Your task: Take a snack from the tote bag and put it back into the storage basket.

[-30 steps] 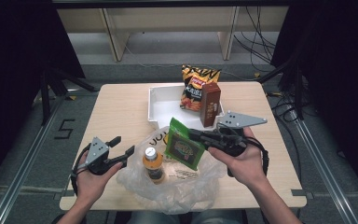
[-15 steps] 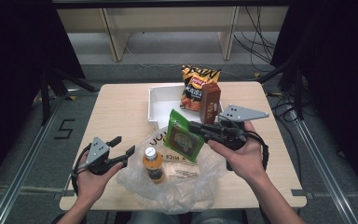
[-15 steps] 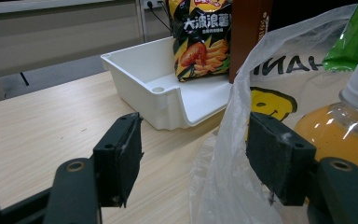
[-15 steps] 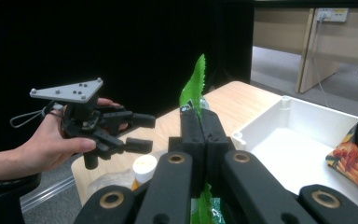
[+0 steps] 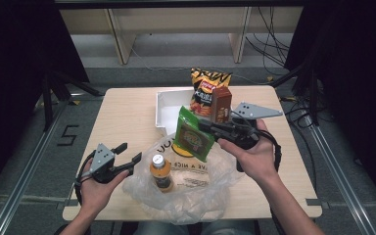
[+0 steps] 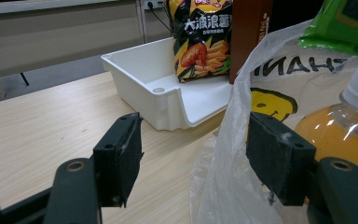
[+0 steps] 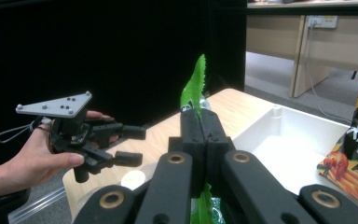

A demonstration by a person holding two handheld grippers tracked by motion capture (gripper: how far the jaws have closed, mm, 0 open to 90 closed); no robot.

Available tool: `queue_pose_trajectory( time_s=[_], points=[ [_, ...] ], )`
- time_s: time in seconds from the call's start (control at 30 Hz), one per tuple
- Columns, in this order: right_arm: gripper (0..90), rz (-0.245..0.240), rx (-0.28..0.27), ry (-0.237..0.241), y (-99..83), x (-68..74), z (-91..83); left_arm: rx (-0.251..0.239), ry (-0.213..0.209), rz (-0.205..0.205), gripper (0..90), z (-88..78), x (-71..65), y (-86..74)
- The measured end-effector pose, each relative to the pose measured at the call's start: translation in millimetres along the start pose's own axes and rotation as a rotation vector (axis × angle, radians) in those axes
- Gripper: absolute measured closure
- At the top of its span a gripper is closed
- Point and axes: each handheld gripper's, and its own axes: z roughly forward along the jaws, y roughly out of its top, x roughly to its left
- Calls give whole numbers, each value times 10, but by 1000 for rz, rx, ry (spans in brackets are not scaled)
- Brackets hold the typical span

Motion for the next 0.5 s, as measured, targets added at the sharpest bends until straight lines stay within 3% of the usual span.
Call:
queue_pose_trajectory(
  time_s=[0.03,0.2,0.5],
  points=[
    [900,25,6,-3,6,10,-8,0,-1,-1,354,0,-3,-1],
    [900,-1,-4,-13,51,-23,-9,9,8,0,354,-12,-2,3],
    [900,15,-14,-29,119,-77,-7,8,7,0,354,-11,-1,4]
  ],
)
